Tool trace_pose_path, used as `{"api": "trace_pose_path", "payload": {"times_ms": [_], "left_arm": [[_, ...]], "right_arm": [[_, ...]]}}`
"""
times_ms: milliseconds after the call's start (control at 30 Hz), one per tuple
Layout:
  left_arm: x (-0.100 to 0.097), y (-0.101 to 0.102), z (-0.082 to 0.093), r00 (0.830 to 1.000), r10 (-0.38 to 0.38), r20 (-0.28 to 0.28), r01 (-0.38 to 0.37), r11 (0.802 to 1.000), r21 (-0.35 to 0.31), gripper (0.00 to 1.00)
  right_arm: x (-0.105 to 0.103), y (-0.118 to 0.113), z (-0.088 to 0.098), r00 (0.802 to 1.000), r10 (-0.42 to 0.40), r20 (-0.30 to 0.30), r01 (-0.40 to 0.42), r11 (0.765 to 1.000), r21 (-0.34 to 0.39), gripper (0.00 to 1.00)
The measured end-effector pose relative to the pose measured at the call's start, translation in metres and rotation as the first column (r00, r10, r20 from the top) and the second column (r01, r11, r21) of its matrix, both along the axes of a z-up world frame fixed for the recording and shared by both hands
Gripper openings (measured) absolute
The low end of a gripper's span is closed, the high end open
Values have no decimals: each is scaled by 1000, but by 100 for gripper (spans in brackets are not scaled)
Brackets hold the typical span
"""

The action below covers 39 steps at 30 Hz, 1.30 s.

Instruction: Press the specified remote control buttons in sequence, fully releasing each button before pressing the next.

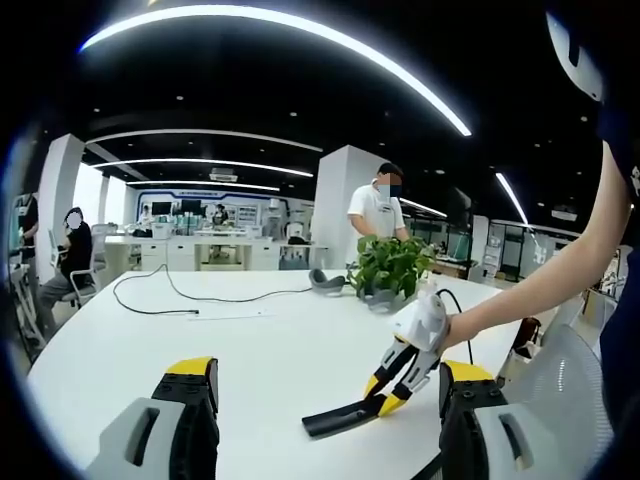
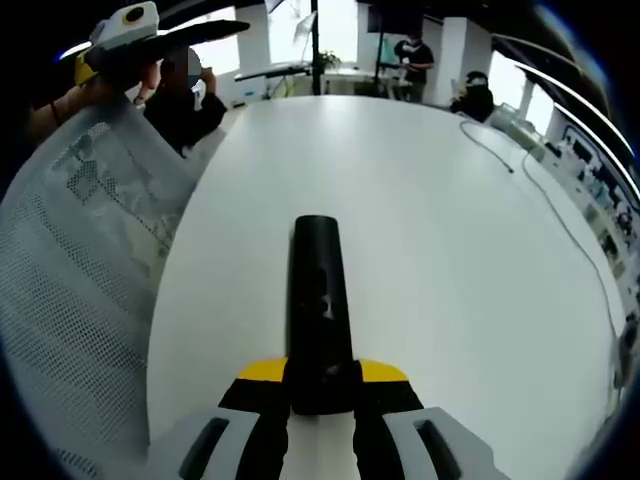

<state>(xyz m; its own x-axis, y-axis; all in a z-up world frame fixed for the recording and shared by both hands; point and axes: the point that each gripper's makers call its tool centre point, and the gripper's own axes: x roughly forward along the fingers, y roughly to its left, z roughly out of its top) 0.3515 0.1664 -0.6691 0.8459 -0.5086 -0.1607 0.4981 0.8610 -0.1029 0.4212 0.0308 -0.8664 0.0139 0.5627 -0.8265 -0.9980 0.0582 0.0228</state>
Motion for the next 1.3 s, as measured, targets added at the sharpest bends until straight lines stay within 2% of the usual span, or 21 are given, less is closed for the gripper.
{"api": "trace_pose_path", "payload": {"times_ms": [367,1300], "left_arm": [[0,0,-1,1000,0,-2,0,1000,4,95],[0,-1,-3,1000,-7,-14,7,1000,9,95]], "right_arm": [[7,0,0,1000,8,14,-7,1000,-7,21],[21,-3,0,1000,5,5,-5,1000,-3,21]]}}
